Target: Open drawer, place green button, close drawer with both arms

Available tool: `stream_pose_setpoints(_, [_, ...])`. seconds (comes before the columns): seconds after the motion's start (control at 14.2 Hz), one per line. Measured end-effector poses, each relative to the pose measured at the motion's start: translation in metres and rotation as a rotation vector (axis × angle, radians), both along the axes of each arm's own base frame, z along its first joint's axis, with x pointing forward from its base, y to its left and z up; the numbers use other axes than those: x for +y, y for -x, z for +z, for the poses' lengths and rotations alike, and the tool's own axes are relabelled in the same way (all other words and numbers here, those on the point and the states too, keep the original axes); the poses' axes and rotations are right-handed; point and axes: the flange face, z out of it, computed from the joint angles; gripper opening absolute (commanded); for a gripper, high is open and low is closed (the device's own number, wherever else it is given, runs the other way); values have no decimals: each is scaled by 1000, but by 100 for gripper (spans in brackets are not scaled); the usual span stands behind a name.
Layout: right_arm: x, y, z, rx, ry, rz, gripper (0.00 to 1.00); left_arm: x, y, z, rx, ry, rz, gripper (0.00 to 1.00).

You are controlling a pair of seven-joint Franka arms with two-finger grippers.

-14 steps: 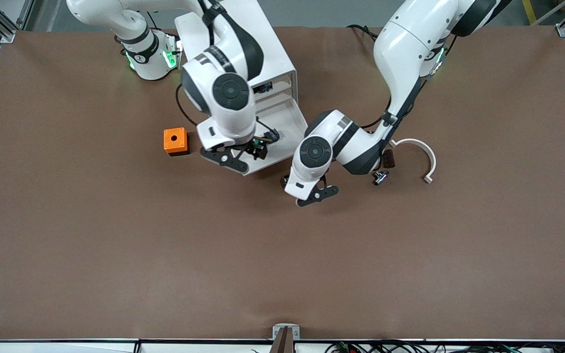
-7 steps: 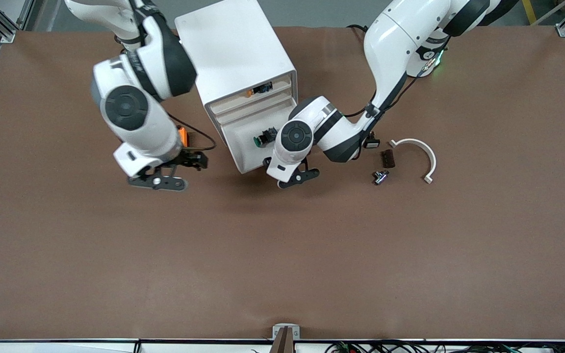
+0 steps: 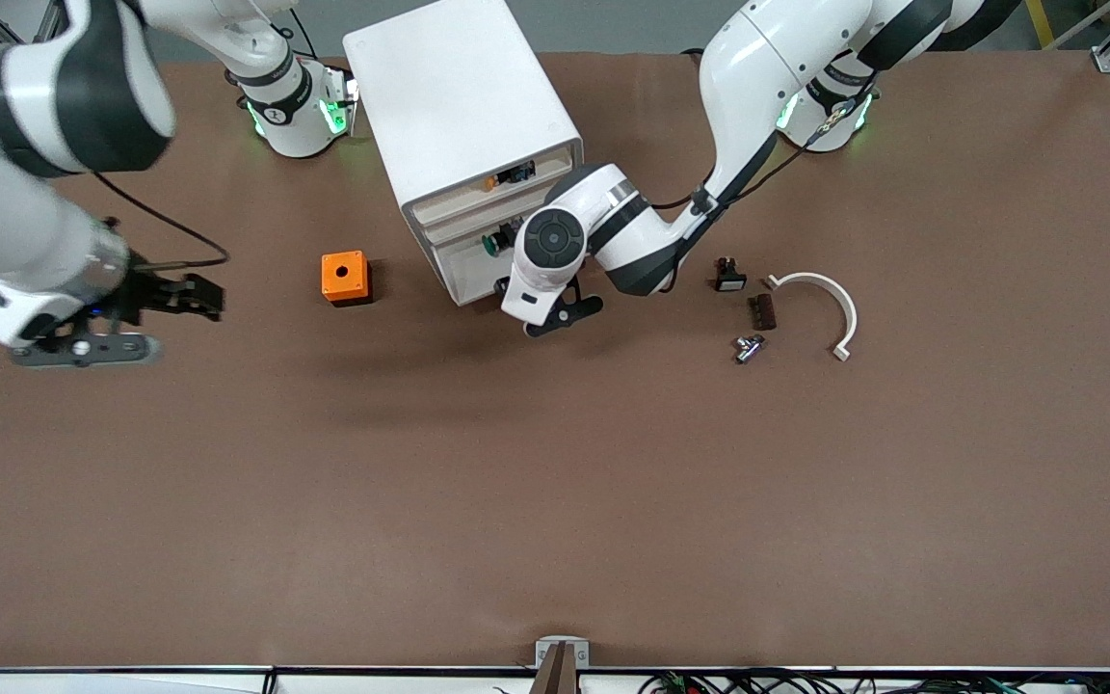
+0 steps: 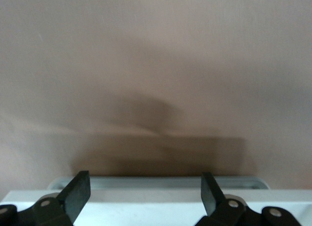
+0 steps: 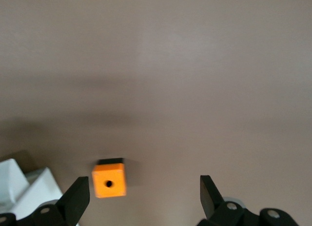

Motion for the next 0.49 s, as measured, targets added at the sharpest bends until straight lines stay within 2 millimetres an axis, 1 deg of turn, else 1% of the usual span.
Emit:
stream_pose_setpoints(0.07, [-24, 2, 7, -4, -6, 6, 100, -6, 7, 2, 16, 9, 6, 100])
stream_pose_setpoints(0.14, [-44, 4, 13, -10, -11, 9, 100, -10, 14, 4, 34, 18, 11, 100])
stream_pose_setpoints(0.21, [-60, 7, 19, -17, -14, 8, 100, -15, 20, 5, 48, 24, 13, 100])
stream_pose_setpoints(0.35, [-83, 12, 29, -28, -16, -12, 100, -22, 33, 3, 67, 27, 6, 100])
stream_pose_setpoints(0.49, [-96, 13, 32, -42, -13, -30, 100, -27, 41, 2, 74, 22, 6, 100])
